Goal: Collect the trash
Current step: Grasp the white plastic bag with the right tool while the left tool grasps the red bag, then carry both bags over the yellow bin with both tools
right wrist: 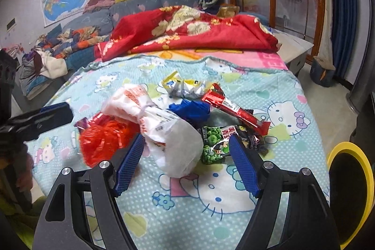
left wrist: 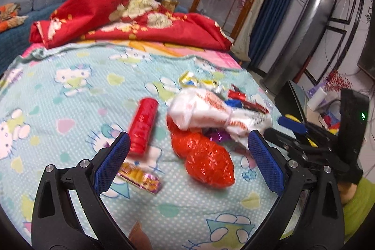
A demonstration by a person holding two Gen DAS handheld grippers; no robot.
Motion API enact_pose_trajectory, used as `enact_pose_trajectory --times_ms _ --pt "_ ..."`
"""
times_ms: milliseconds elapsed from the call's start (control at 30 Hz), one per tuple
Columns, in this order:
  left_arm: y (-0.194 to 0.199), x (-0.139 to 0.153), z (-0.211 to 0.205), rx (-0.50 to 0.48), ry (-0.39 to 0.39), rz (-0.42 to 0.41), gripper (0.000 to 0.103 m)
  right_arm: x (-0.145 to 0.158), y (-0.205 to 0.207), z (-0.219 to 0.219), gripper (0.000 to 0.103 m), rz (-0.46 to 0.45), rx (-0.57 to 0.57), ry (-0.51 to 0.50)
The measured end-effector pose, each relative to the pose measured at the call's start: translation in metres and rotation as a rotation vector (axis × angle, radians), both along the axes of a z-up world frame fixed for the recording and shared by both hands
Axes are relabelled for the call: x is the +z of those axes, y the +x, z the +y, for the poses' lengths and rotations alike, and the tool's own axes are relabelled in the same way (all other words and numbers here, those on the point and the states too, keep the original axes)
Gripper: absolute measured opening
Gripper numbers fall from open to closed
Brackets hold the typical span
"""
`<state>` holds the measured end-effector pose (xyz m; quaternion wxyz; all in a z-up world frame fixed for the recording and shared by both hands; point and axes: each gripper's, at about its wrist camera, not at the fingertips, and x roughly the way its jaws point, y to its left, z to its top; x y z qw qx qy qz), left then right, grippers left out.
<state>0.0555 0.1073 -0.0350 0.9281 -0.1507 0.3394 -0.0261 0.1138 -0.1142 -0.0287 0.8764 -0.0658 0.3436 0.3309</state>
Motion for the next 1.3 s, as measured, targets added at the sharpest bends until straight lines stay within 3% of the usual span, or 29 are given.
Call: enact_pose_trajectory --times_ms 200,400,433,467,533,667,767,1300 --pt "0.007 -0.016 -0.017 -0.076 0.0 0.047 0.089 -0.009 0.011 0.007 0.068 0.03 0.028 0.007" --pt "0.011 -0.028 -0.028 -0.111 0.01 0.081 0.078 -0.012 0.009 0.013 0.039 0.025 0.104 0.007" --pt "0.011 -0.029 -0.029 -0.114 0.012 0.085 0.073 -0.012 0.008 0.012 0.032 0.025 0.103 0.01" --pt "0.012 -0.031 -0.03 -0.118 0.017 0.092 0.062 -0.013 0.009 0.011 0.031 0.029 0.098 0.014" --pt "0.014 -0.035 -0.031 -0.118 0.022 0.109 0.056 -0.013 0.008 0.007 0.029 0.038 0.088 0.033" --pt "0.016 -0.039 -0.031 -0.122 0.033 0.128 0.03 -0.012 0.007 -0.001 0.025 0.044 0.061 0.064" --pt "0.015 -0.038 -0.031 -0.121 0.037 0.12 0.02 -0.007 0.003 -0.009 0.024 0.039 0.044 0.094" --pt "-0.004 0.008 -0.035 -0.097 0.05 -0.053 0.015 0.022 -0.008 -0.049 0.023 -0.013 -0.052 0.2"
